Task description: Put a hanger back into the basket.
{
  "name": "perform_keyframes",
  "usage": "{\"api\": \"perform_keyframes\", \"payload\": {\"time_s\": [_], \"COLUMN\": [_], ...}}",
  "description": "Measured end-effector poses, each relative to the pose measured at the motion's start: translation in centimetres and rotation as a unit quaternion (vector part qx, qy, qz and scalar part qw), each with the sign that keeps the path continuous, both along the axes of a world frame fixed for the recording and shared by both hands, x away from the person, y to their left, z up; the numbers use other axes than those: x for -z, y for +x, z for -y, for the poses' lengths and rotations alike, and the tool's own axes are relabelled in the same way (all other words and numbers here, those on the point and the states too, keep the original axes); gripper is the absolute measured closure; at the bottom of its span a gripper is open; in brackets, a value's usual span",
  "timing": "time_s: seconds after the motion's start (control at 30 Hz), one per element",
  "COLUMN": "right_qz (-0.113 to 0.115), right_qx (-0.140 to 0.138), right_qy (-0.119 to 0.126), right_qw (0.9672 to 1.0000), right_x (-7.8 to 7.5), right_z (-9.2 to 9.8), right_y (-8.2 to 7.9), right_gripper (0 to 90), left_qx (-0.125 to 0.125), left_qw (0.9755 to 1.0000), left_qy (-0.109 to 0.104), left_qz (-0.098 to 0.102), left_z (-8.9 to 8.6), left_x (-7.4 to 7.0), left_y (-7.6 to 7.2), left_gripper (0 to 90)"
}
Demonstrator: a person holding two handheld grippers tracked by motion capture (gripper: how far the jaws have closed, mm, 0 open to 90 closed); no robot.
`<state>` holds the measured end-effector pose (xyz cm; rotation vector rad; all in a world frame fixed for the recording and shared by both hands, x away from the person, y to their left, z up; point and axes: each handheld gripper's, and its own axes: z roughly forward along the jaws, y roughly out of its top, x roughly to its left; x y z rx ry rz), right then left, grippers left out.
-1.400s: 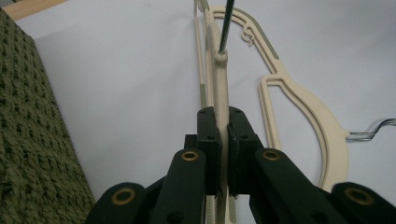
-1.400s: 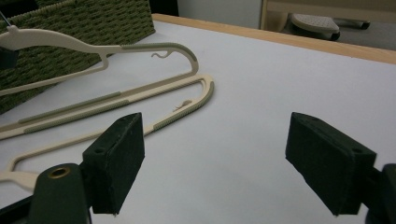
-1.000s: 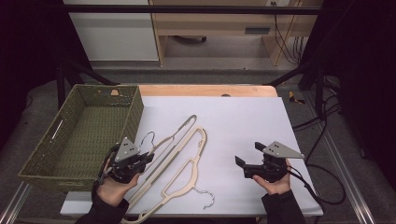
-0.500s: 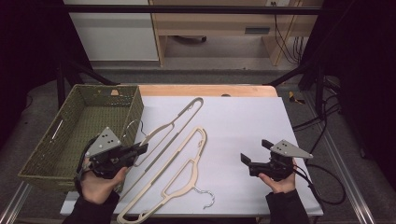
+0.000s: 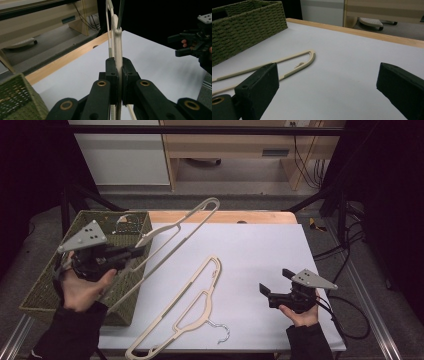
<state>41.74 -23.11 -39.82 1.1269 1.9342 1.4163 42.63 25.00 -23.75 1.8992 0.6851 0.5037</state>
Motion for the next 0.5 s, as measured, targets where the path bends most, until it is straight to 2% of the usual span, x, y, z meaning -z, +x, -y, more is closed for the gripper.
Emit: {"api": "perform_keyframes", "payload": {"time_s": [0.1, 0.23, 0.33, 0.37, 0.4, 0.5], "right_qz": [-0.004, -0.003, -0.004, -0.004, -0.004, -0.007], "right_qx": [0.001, 0.002, 0.002, 0.002, 0.002, 0.002], "right_qy": [0.002, -0.003, -0.008, -0.007, -0.007, -0.009], "right_qw": [1.0, 1.0, 1.0, 1.0, 1.0, 0.9999], "right_x": [0.1, 0.2, 0.2, 0.3, 0.3, 0.4], "right_z": [-0.1, -0.1, -0.1, -0.1, -0.1, -0.1], "right_y": [0.0, 0.1, 0.2, 0.2, 0.2, 0.3], "right_gripper": [4.7, 4.7, 4.7, 4.7, 4.7, 4.7], "left_qx": [-0.009, -0.026, -0.047, -0.063, -0.063, -0.074], "left_qw": [1.0, 0.9996, 0.9986, 0.9974, 0.9974, 0.9962], "left_qy": [0.003, 0.005, 0.021, 0.033, 0.033, 0.041], "left_qz": [0.001, -0.008, -0.011, -0.016, -0.016, -0.023], "left_z": [-1.4, -3.7, -5.3, -6.4, -6.4, -8.2], "left_x": [-0.6, -0.7, -0.4, -0.2, -0.2, 0.2], "left_y": [1.3, 3.4, 4.7, 5.6, 5.6, 6.6], "left_gripper": [85.7, 85.7, 85.7, 85.7, 85.7, 85.7]}}
